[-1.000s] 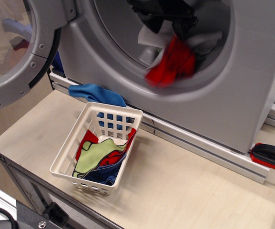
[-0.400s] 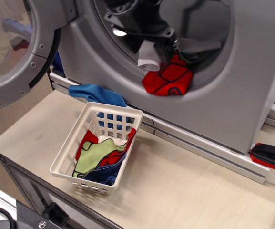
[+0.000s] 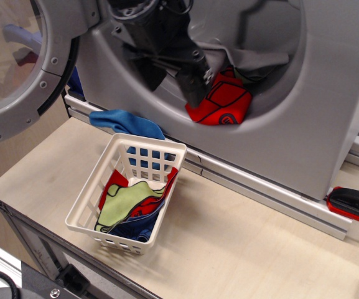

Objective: Put clothes in laundry machine

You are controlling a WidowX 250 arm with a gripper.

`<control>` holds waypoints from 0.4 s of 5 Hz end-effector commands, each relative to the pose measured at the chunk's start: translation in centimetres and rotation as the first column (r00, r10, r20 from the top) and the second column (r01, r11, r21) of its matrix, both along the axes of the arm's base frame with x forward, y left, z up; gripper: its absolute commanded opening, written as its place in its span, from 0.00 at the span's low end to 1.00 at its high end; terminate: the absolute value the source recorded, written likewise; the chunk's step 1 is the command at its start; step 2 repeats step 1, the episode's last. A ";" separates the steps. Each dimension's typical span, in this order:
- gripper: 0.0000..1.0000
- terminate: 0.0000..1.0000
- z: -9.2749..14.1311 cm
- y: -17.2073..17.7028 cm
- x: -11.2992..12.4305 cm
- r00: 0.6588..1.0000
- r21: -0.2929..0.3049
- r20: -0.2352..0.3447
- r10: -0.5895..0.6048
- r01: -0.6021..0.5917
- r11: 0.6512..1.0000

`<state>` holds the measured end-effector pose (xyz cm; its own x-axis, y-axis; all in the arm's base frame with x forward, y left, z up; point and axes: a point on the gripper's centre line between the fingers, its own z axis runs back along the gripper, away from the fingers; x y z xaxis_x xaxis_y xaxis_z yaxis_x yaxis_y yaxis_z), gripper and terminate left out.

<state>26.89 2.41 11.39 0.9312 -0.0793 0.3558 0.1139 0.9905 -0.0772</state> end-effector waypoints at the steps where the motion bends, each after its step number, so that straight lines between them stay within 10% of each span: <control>1: 1.00 1.00 1.9 0.5 -0.7 0.998 0.011 0.056 0.008 -0.008 1.000; 2: 1.00 1.00 1.9 0.5 -0.7 0.998 0.011 0.056 0.008 -0.008 1.000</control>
